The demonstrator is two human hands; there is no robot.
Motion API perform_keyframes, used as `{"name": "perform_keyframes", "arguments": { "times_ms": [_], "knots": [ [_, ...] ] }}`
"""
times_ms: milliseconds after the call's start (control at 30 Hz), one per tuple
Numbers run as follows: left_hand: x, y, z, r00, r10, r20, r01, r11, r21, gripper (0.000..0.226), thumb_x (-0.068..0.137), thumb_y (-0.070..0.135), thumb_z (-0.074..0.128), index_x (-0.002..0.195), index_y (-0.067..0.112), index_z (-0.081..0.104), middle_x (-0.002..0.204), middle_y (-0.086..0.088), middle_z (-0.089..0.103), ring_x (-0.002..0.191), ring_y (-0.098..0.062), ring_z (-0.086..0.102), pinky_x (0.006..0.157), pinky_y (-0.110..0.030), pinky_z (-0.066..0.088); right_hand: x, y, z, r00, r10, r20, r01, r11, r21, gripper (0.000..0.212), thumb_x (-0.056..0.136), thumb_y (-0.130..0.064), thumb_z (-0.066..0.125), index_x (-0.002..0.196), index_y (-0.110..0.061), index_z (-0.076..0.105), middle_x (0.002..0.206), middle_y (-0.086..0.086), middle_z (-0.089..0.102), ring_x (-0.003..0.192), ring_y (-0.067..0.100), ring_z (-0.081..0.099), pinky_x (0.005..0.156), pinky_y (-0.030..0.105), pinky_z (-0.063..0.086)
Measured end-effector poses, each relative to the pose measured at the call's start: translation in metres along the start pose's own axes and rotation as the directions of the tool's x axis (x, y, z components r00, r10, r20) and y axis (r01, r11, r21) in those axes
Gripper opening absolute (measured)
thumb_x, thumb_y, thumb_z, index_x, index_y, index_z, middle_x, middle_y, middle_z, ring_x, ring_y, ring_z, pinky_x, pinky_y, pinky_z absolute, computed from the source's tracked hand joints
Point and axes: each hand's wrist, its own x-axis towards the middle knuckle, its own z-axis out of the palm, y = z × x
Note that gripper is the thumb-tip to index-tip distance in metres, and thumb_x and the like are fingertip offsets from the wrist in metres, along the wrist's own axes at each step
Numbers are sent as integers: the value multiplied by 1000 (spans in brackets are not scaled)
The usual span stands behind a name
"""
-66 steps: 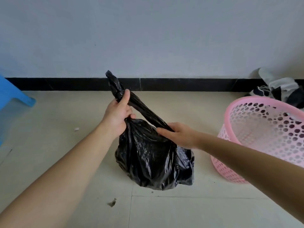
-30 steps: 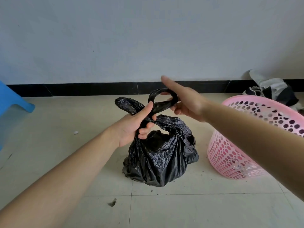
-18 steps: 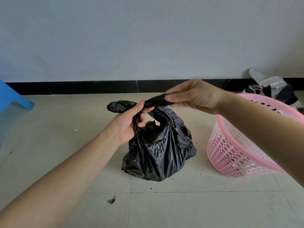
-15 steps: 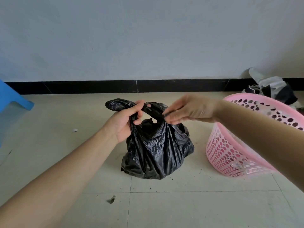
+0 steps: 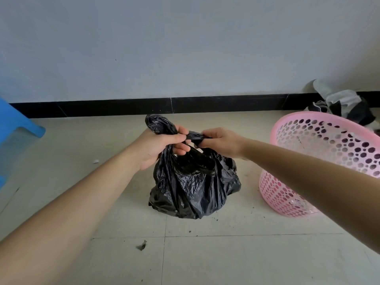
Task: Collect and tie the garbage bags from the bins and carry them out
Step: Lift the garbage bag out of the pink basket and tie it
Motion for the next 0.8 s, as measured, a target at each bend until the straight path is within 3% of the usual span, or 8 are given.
{"name": "perform_keyframes", "arguments": {
  "times_ms": [100,167,367,433,500,567,700,800],
  "knots": [
    [7,-4,-3,992,-19,-127,27,997,67,16,93,-2,61,107,-1,70,98,-17,74,84,-20,75,78,-25,60,-1,-1,0,997,11,-78,-12,1000,-13,20,95,-27,54,93,-16,71,72,6,55,64,17,46,61,31,31],
    [12,-6,-5,979,-24,-201,22,1000,-13,18,90,2,67,108,3,72,106,-14,75,98,-24,74,89,-30,58,-2,0,2,997,18,-70,-18,1000,-3,21,95,-27,52,96,-15,69,71,6,51,64,18,44,60,31,29],
    [14,-8,3,966,-35,-256,-82,898,-431,13,96,-1,57,100,0,69,92,-9,74,92,-22,73,81,-33,60,-3,6,8,997,67,38,-70,992,103,23,97,-26,48,105,-17,68,95,7,64,91,22,56,80,35,38],
    [13,-9,3,973,-41,-227,-80,862,-500,17,99,0,52,104,0,68,90,-8,72,92,-23,73,79,-34,60,-1,11,7,994,88,68,-96,988,120,24,95,-30,51,110,-21,67,110,4,66,109,23,57,96,37,38],
    [13,-9,0,980,-42,-196,-67,852,-520,20,100,2,49,109,0,67,91,-7,71,93,-24,73,79,-34,60,1,14,6,985,107,134,-134,968,211,41,82,-44,58,120,-28,64,127,3,62,124,24,51,110,45,32],
    [11,-7,0,985,-46,-169,-51,847,-530,21,100,3,49,112,0,66,91,-6,71,94,-24,72,79,-35,60,2,15,3,984,83,159,-144,897,419,62,74,-58,59,128,-27,59,134,5,58,126,25,51,112,49,30],
    [7,-5,4,987,-40,-155,-39,877,-478,27,101,10,51,122,-1,64,99,-8,71,98,-24,71,85,-37,59,7,4,-1,997,71,12,-64,799,598,74,79,-75,53,134,-26,53,132,-4,59,126,15,52,113,42,31],
    [6,-6,9,987,-57,-151,-28,861,-507,36,105,28,45,120,2,66,103,-7,72,105,-24,70,92,-40,56,18,1,2,980,126,-156,31,674,738,40,95,-52,53,116,-19,66,126,-5,64,121,18,57,105,40,44]
  ]
}}
